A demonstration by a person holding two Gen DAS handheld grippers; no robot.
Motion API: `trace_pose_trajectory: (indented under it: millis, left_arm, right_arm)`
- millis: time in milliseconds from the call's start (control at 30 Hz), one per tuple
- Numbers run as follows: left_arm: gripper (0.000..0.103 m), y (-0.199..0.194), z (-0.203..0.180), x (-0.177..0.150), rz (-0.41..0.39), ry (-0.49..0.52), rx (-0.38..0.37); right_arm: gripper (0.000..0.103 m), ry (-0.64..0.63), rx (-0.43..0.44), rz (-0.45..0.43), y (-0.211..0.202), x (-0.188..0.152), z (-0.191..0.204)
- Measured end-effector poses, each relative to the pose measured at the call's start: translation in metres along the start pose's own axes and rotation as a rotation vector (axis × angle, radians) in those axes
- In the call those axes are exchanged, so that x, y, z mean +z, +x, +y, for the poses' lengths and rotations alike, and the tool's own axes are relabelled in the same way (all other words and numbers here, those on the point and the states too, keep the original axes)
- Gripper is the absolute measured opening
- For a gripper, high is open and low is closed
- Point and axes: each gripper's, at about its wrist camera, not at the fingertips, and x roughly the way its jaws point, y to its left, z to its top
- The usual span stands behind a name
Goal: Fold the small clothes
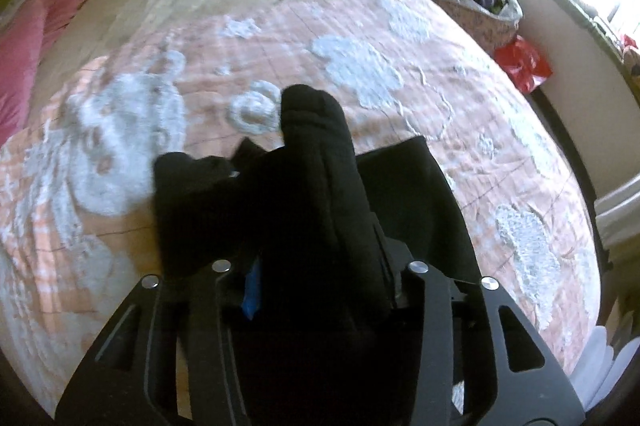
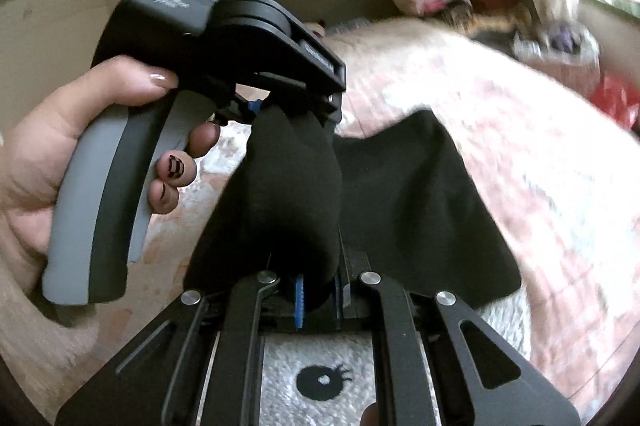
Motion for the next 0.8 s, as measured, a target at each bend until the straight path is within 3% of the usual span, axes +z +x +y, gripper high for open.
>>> trace_pose_trajectory:
  millis: [100,300,467,500,667,700,800]
  left_arm:
    - [0.048,0.015,-0.009,0.002,0.025,-0.003,-0.029]
    - [0.063,0.017,-0.009,0.009,0.002,-0.079,-0.207]
    - [0.066,-0.013,0.007,0.004,-0.082,-0.076,-0.208]
    - [0.069,-0.021,0.016,0.0,-0.112,-0.075,-0.181]
    - [0.07,-0.032,0.052,-0.03,-0.145,-0.077,-0.066]
    - [0.07,-0.031,0.057,-0.038,-0.145,-0.07,-0.032]
    - [0.07,-0.025,0.068,-0.055,-0.127,-0.067,-0.003]
  right_arm:
    - [0.01,0.111,0.05,0.05,0.007,-0.004,-0.02]
    - [0.012,0.191,0.097,0.079,0.007,-0.009,-0.04]
    - [0.019,0.239,0.144,0.111,0.002,-0.009,-0.048]
    - [0.024,0.246,0.159,0.127,-0.003,-0.01,-0.045]
    - [0.07,0.233,0.218,0.176,-0.008,0.015,-0.044]
    - [0.076,0.227,0.217,0.19,-0.005,0.023,-0.044]
    - [0.076,0.193,0.179,0.253,0.014,0.046,-0.047]
